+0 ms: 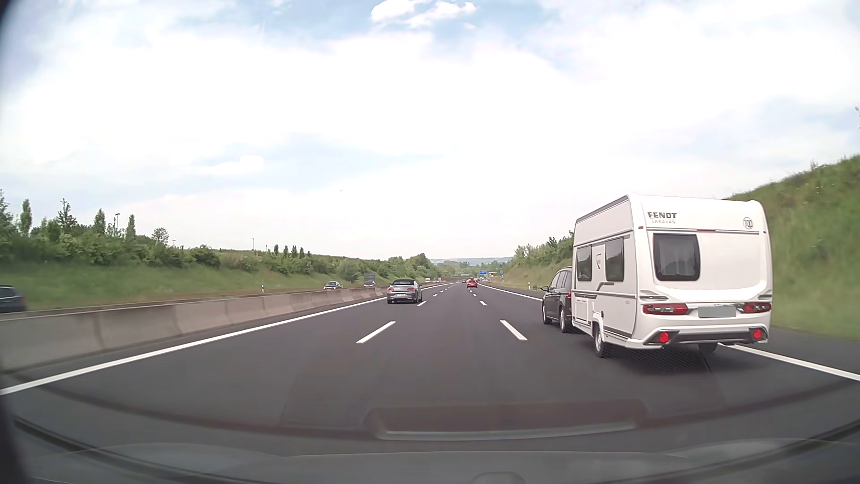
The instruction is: Follow the waypoints while adhering to traffic rules and regulations
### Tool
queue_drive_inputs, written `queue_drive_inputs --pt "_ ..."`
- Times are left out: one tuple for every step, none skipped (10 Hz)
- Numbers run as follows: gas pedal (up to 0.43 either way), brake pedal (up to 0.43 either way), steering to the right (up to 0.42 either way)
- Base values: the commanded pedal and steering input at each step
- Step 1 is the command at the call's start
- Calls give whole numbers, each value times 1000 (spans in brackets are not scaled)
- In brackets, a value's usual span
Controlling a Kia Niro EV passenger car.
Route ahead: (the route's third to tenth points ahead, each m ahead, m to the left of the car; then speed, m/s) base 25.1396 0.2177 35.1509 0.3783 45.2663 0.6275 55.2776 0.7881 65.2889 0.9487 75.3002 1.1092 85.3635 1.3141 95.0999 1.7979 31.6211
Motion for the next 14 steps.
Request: queue_drive_inputs --pt "0 0 -1" --pt "0 0 -1" --pt "39 0 -1" --pt "110 0 -1" --pt "118 0 -1" --pt "157 0 -1" --pt "169 0 -1" --pt "177 0 0" --pt "197 0 -1" --pt "240 0 -3" --pt "299 0 -2" --pt "299 0 -3" --pt "299 0 -4" --pt "299 0 -4"
